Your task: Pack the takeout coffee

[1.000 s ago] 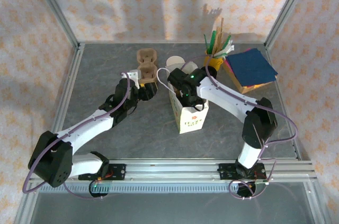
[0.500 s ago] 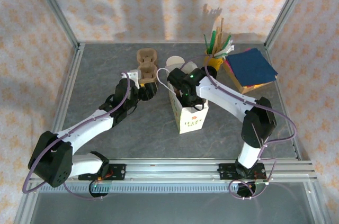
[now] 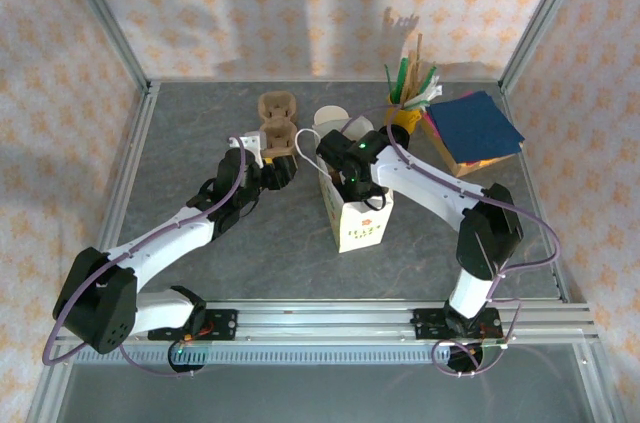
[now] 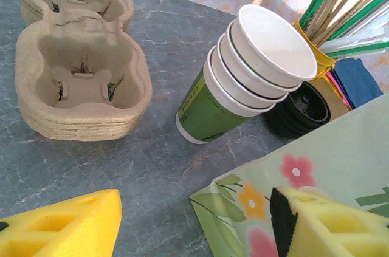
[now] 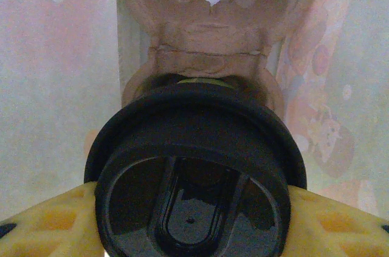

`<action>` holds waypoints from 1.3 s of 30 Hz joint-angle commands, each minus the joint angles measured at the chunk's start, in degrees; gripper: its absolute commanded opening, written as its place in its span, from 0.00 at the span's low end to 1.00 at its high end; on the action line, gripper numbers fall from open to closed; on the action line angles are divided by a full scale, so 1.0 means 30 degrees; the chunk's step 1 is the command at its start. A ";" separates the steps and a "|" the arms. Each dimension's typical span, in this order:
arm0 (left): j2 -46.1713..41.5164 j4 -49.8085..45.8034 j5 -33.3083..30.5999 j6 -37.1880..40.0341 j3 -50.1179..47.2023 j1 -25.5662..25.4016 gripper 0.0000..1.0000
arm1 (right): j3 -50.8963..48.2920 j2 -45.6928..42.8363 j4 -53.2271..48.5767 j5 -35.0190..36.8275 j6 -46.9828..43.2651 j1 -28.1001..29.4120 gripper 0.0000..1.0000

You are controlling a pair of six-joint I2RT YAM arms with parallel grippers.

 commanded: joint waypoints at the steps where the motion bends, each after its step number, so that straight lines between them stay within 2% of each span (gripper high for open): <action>1: -0.0347 -0.0063 -0.0407 0.0379 -0.0191 -0.0116 0.68 | -0.0836 0.0257 0.0716 -0.0743 -0.0066 0.0032 0.28; 31: -0.0562 0.0024 -0.0407 0.0291 -0.0451 -0.0120 0.68 | -0.1280 0.0546 0.1022 -0.0988 -0.0169 -0.0056 0.29; 34: -0.0520 0.0026 -0.0429 0.0291 -0.0444 -0.0118 0.68 | -0.1090 0.0517 0.0883 -0.0922 -0.0104 -0.0056 0.31; 39: -0.0473 -0.0004 -0.0436 0.0336 -0.0342 -0.0117 0.68 | -0.0504 0.0428 0.0576 -0.0659 0.0075 -0.0056 0.42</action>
